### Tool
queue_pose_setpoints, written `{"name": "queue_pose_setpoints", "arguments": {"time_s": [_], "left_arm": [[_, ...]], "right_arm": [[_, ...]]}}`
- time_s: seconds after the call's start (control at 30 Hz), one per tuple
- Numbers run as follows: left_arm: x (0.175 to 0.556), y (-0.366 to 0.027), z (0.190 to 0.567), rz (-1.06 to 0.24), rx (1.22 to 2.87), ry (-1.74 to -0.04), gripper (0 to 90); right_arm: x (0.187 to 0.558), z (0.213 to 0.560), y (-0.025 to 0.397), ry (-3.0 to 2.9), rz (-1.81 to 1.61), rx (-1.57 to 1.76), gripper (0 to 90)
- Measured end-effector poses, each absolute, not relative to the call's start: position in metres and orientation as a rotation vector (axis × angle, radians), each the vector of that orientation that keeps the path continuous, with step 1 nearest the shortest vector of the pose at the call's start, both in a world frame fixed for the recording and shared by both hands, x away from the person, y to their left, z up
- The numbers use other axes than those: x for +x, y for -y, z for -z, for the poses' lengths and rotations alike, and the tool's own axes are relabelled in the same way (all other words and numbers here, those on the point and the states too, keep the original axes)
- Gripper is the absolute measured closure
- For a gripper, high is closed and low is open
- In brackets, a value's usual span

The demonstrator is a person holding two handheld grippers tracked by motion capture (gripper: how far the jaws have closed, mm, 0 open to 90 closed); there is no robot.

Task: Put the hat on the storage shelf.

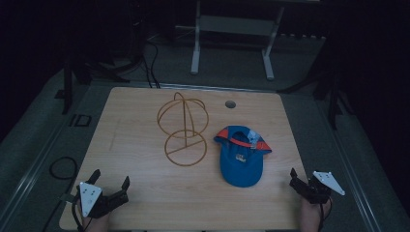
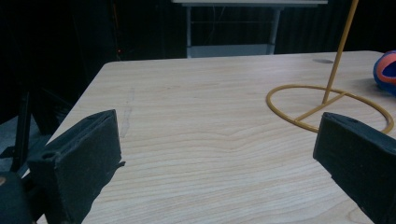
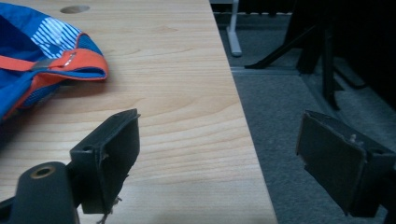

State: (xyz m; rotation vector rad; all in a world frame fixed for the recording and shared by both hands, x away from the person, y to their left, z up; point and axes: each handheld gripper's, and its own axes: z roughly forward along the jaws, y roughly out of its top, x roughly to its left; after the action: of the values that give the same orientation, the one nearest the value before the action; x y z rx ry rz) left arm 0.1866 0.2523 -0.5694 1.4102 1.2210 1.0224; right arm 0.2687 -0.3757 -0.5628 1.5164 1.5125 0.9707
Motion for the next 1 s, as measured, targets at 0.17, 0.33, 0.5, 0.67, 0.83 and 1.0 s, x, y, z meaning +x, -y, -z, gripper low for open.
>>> {"name": "queue_pose_setpoints", "arguments": {"time_s": [0.17, 0.33, 0.5, 0.67, 0.83, 1.0], "left_arm": [[0.187, -0.253, 0.569, -1.019, 1.41, -1.224, 1.2], [0.187, -0.253, 0.569, -1.014, 1.408, -1.22, 1.2], [0.186, -0.252, 0.568, -1.009, 1.393, -1.217, 1.1], [0.185, -0.25, 0.567, -1.006, 1.392, -1.206, 1.2], [0.185, -0.246, 0.566, -0.985, 1.416, -1.185, 1.2], [0.185, -0.244, 0.566, -0.974, 1.421, -1.183, 1.2]], "right_arm": [[0.269, 0.563, 0.376, -1.521, -0.98, 1.517, 13.6], [0.266, 0.563, 0.377, -1.507, -0.99, 1.52, 14.2], [0.266, 0.558, 0.379, -1.544, -0.97, 1.519, 14.5], [0.27, 0.547, 0.381, -1.6, -1.01, 1.509, 13.2], [0.276, 0.526, 0.378, -1.688, -1.073, 1.492, 12.8], [0.283, 0.512, 0.375, -1.716, -1.115, 1.474, 12.6]]}}
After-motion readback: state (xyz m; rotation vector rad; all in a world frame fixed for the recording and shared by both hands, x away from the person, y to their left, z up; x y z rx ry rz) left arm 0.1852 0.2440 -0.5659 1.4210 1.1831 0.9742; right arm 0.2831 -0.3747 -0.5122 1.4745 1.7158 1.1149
